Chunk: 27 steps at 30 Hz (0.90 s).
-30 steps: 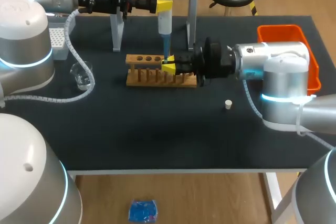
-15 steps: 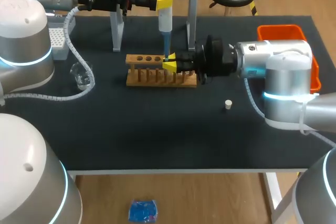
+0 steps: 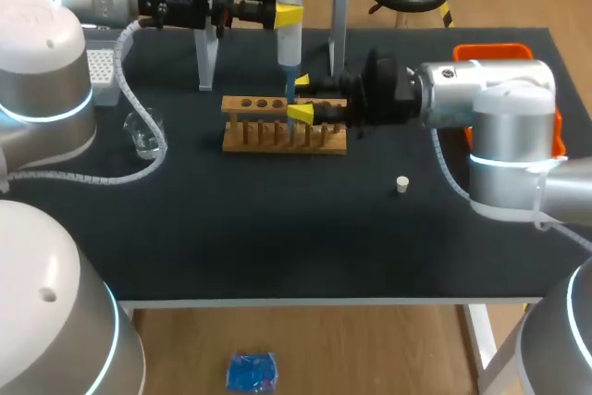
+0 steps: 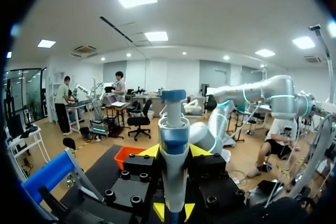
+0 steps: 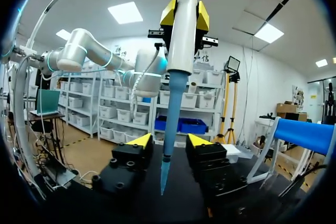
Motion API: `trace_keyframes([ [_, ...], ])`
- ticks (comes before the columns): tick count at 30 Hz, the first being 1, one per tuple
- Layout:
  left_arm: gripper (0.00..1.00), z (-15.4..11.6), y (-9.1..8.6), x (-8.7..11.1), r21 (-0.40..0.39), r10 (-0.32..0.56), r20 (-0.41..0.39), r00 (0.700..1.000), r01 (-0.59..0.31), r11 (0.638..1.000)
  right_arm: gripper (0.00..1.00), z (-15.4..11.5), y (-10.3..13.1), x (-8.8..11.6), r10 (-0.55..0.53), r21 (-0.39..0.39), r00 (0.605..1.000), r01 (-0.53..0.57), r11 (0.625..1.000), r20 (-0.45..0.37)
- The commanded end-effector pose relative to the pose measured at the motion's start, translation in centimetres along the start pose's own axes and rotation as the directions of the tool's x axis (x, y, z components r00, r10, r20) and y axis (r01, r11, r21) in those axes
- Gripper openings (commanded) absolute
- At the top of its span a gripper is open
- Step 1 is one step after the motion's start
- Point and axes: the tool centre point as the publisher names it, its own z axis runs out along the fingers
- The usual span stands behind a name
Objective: Invert the test tube, pick up the pipette, mount the tip to pipette, aspirate from beaker and dispense into the tube, eject the tip, return the pipette, and cap with the stopper.
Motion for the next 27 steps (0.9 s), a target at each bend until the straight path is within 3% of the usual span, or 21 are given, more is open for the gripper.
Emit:
trace_keyframes([
  [1, 0.0, -0.1, 0.0, -0.1, -0.001, 0.001, -0.003, 1.0, -0.001, 1.0, 1.0, -0.9, 0.1, 0.1, -0.001, 0.019, 1.0, 0.001, 1.0, 0.001],
  [6, 0.0, -0.1, 0.0, -0.1, -0.001, 0.001, -0.003, 1.0, -0.001, 1.0, 1.0, -2.7, -1.2, -0.4, -0.019, 0.076, 1.0, 0.019, 0.997, -0.007],
  [10, 0.0, -0.1, 0.0, -0.1, -0.001, 0.001, -0.003, 1.0, -0.001, 1.0, 1.0, -4.8, -3.7, -1.1, -0.078, 0.159, 0.997, 0.076, 0.984, 0.01],
  [16, 0.0, -0.1, 0.0, -0.1, -0.001, 0.001, -0.003, 1.0, -0.001, 1.0, 1.0, -6.9, -6.4, -1.8, -0.073, 0.225, 0.997, 0.062, 0.972, 0.041],
  [22, 0.0, -0.1, 0.0, -0.1, -0.001, 0.001, -0.003, 1.0, -0.001, 1.0, 1.0, -7.3, -7.5, -1.8, -0.106, 0.282, 0.993, 0.088, 0.955, 0.049],
  [27, 0.0, -0.1, 0.0, -0.1, -0.001, 0.001, -0.003, 1.0, -0.001, 1.0, 1.0, -7.3, -7.5, -1.8, -0.111, 0.286, 0.993, 0.092, 0.954, 0.05],
])
